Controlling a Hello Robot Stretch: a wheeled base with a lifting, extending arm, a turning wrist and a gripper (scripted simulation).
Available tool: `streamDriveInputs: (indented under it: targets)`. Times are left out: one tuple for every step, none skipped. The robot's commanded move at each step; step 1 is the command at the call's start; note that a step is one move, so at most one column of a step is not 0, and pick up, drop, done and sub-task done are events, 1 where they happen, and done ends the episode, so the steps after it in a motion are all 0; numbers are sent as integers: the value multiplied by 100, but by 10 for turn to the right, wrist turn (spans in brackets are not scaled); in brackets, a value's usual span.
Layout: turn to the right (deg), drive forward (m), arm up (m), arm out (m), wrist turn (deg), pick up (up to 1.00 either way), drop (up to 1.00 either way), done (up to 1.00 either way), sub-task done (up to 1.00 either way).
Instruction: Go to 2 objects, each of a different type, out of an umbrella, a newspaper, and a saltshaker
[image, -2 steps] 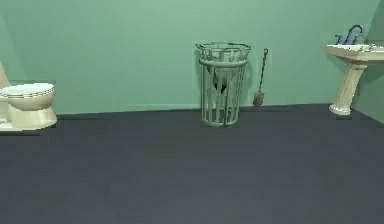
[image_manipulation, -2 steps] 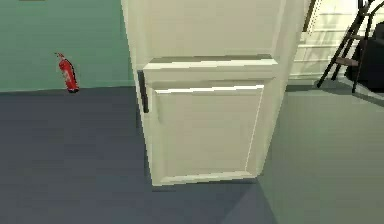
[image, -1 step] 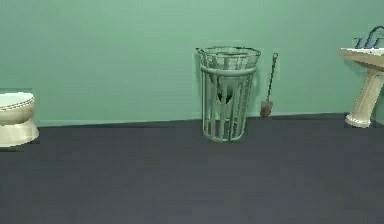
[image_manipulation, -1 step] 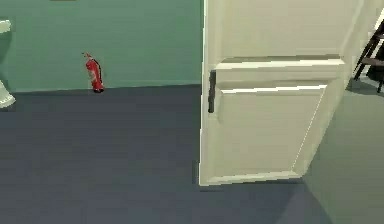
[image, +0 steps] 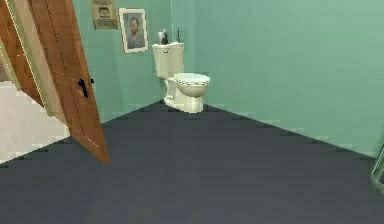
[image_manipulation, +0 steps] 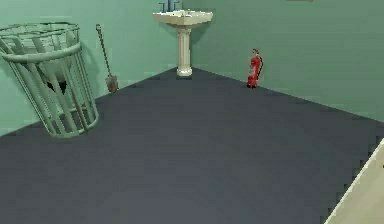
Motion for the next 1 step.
streamDriveInputs:
  targets:
    - [-30,0,0,0,0,0,0,0,0]
